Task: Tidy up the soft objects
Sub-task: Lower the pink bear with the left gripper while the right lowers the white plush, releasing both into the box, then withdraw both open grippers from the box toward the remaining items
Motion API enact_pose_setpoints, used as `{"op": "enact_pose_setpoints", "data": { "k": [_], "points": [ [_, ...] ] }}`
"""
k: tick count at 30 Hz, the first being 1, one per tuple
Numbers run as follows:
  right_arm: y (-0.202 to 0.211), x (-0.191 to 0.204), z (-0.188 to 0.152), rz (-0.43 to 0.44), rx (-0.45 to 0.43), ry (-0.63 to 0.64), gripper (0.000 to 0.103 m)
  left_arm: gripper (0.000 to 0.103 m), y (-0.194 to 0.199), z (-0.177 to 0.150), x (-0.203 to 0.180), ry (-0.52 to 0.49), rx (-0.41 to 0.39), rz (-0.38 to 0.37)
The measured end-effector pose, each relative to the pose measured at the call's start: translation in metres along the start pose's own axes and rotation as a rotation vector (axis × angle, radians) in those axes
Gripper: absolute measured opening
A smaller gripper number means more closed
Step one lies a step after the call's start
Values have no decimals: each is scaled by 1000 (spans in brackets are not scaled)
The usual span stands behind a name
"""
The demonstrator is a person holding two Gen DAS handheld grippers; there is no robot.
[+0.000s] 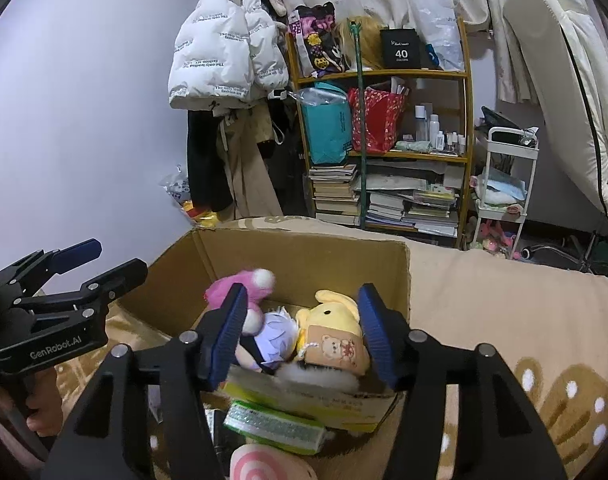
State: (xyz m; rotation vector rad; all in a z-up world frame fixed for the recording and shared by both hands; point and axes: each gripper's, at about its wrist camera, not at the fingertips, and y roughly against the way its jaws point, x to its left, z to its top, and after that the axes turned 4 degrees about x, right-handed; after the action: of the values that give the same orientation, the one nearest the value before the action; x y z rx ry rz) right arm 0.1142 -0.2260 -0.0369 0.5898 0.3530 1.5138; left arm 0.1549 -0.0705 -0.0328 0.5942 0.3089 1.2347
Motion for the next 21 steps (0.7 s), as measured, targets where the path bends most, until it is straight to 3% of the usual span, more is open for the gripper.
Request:
{"op": "enact_pose_setpoints", "data": {
  "k": [1, 10, 12, 15, 17, 21],
  "points": [
    [3, 1, 0, -2, -5, -2, 73, 78, 2, 0, 1, -1, 1, 3],
    [24, 6, -6, -11, -22, -47, 91, 79, 31, -6, 2, -12, 2, 12],
    [29, 7, -7, 0, -15, -50, 92, 86, 40, -8, 2, -11, 0, 11],
    [35, 9, -10, 6, 1, -51, 94, 88, 51, -11, 2, -15, -6, 17],
    [42, 9, -12, 3, 5, -48, 103, 89, 57, -13, 1, -28, 5, 24],
    [57, 12, -16, -4, -4, -37, 103, 98, 71, -18, 1, -24, 11, 34]
  ]
}}
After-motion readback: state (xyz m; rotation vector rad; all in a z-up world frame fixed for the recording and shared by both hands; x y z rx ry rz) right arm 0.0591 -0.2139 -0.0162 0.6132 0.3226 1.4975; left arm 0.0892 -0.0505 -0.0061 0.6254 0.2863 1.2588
